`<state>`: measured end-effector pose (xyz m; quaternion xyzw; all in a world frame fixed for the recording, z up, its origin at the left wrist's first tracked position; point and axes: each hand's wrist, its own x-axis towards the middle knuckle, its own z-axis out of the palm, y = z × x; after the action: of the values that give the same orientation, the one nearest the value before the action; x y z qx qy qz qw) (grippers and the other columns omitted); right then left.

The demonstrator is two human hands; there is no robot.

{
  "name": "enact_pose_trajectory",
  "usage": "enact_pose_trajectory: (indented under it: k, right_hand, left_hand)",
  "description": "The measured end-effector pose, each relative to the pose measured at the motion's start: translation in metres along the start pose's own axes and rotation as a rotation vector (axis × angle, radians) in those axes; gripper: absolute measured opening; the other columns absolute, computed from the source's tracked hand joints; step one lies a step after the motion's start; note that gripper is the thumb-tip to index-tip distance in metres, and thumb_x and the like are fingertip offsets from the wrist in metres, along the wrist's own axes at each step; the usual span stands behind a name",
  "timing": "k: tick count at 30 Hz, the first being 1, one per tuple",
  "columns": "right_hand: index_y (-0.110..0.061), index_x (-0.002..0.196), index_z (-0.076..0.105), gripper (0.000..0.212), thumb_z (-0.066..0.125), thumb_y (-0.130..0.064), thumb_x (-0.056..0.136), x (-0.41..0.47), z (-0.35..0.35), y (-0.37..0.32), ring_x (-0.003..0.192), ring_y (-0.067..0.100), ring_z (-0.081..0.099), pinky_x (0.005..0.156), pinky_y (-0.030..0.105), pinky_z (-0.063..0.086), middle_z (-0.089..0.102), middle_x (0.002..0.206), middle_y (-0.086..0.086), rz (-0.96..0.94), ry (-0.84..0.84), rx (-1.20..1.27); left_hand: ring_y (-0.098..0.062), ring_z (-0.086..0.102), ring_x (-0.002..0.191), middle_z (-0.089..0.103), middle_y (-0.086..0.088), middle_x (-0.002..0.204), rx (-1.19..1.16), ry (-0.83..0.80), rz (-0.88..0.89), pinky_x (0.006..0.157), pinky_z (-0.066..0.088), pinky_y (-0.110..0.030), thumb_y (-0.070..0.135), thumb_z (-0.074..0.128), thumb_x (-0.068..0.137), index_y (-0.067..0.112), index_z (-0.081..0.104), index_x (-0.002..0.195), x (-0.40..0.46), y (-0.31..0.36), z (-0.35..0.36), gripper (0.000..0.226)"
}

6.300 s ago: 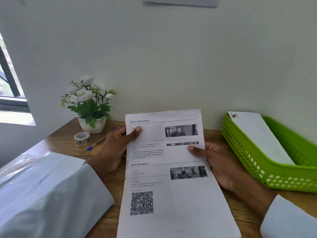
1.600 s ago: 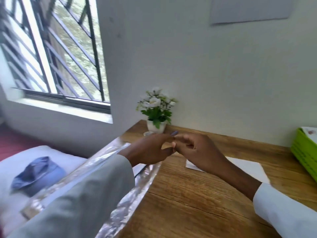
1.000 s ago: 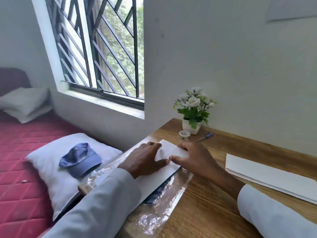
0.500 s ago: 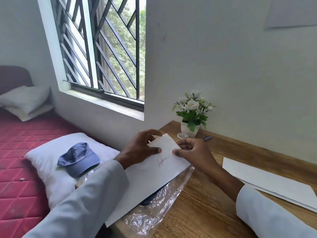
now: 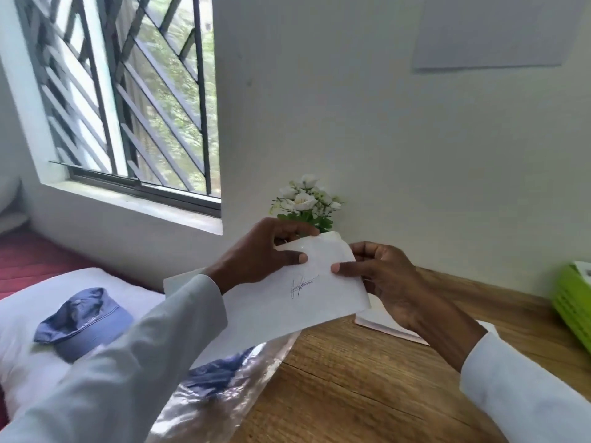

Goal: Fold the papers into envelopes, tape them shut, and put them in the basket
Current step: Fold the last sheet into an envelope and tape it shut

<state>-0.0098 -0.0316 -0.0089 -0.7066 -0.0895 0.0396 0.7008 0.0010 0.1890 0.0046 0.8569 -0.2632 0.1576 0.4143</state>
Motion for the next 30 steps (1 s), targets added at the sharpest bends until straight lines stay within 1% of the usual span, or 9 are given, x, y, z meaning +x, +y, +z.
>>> enact_pose_trajectory:
  k: [4, 8, 12, 16, 18, 20, 25, 27, 30]
  right_hand:
    - [-0.007, 0.083, 0.068, 0.026, 0.086, -0.003, 0.065, -0.021, -0.039, -0.002, 0.069, 0.019, 0.062, 0.060, 0.030, 0.052, 0.066, 0.073, 0.006, -0.112, 0.162, -0.081]
    - [-0.010, 0.073, 0.064, 0.027, 0.089, -0.007, 0.063, -0.047, -0.085, 0.001, 0.061, 0.014, 0.053, 0.056, 0.030, 0.047, 0.056, 0.062, -0.002, -0.191, 0.347, -0.183]
    - [-0.012, 0.067, 0.064, 0.030, 0.092, -0.018, 0.060, -0.068, -0.123, 0.011, 0.063, 0.023, 0.061, 0.059, 0.039, 0.053, 0.064, 0.065, 0.010, -0.181, 0.496, -0.296]
    - [-0.005, 0.073, 0.069, 0.024, 0.090, -0.014, 0.065, -0.084, -0.150, 0.017, 0.071, 0.031, 0.072, 0.060, 0.040, 0.059, 0.073, 0.073, 0.014, -0.176, 0.577, -0.345]
    - [-0.004, 0.077, 0.072, 0.019, 0.087, -0.011, 0.068, -0.089, -0.158, 0.019, 0.072, 0.027, 0.074, 0.060, 0.034, 0.060, 0.075, 0.072, 0.009, -0.163, 0.586, -0.337]
    - [-0.007, 0.084, 0.073, 0.020, 0.086, -0.012, 0.070, -0.091, -0.164, 0.020, 0.074, 0.024, 0.075, 0.060, 0.031, 0.060, 0.076, 0.076, 0.007, -0.136, 0.578, -0.329]
    - [-0.019, 0.105, 0.063, 0.046, 0.089, -0.023, 0.067, -0.087, -0.163, 0.024, 0.086, 0.017, 0.073, 0.067, 0.032, 0.057, 0.076, 0.095, 0.001, -0.099, 0.565, -0.246]
    - [-0.017, 0.108, 0.062, 0.045, 0.087, -0.019, 0.070, -0.086, -0.160, 0.026, 0.088, 0.022, 0.074, 0.067, 0.034, 0.057, 0.077, 0.097, 0.005, -0.082, 0.506, -0.138]
    - [-0.015, 0.110, 0.063, 0.042, 0.083, -0.014, 0.073, -0.085, -0.157, 0.027, 0.090, 0.027, 0.074, 0.072, 0.040, 0.059, 0.077, 0.100, 0.008, -0.065, 0.456, -0.023]
  left_hand:
    - [0.004, 0.057, 0.071, 0.064, 0.018, 0.081, 0.021, -0.071, 0.067, 0.065, 0.045, -0.014, 0.016, 0.076, 0.080, 0.037, 0.067, 0.110, 0.027, 0.015, 0.034, 0.038]
    - [0.001, 0.056, 0.064, 0.065, 0.010, 0.074, -0.053, -0.174, 0.129, 0.061, 0.045, -0.012, 0.012, 0.074, 0.081, 0.030, 0.068, 0.111, 0.054, 0.038, 0.084, 0.036]
    - [0.000, 0.057, 0.066, 0.067, 0.008, 0.076, -0.104, -0.250, 0.180, 0.061, 0.044, -0.011, 0.012, 0.074, 0.081, 0.033, 0.068, 0.110, 0.070, 0.055, 0.129, 0.036]
    - [-0.004, 0.059, 0.074, 0.068, 0.008, 0.084, -0.085, -0.276, 0.211, 0.070, 0.049, -0.017, 0.017, 0.074, 0.081, 0.039, 0.067, 0.110, 0.079, 0.065, 0.162, 0.037]
    - [-0.004, 0.060, 0.080, 0.067, 0.010, 0.088, -0.065, -0.284, 0.217, 0.074, 0.050, -0.022, 0.020, 0.073, 0.082, 0.042, 0.066, 0.110, 0.083, 0.067, 0.171, 0.037]
    - [0.001, 0.059, 0.081, 0.067, 0.013, 0.091, -0.054, -0.295, 0.221, 0.073, 0.047, -0.017, 0.021, 0.072, 0.083, 0.041, 0.065, 0.113, 0.086, 0.069, 0.177, 0.036]
    - [0.007, 0.057, 0.078, 0.066, 0.013, 0.089, -0.083, -0.300, 0.247, 0.069, 0.043, -0.005, 0.017, 0.072, 0.084, 0.036, 0.066, 0.114, 0.088, 0.075, 0.179, 0.036]
    - [0.003, 0.059, 0.080, 0.068, 0.012, 0.091, -0.094, -0.292, 0.242, 0.072, 0.046, -0.009, 0.017, 0.072, 0.084, 0.036, 0.066, 0.114, 0.088, 0.074, 0.178, 0.036]
    - [-0.004, 0.057, 0.099, 0.066, 0.011, 0.111, 0.025, -0.236, 0.253, 0.088, 0.050, -0.033, 0.036, 0.072, 0.083, 0.040, 0.058, 0.125, 0.082, 0.073, 0.175, 0.044]
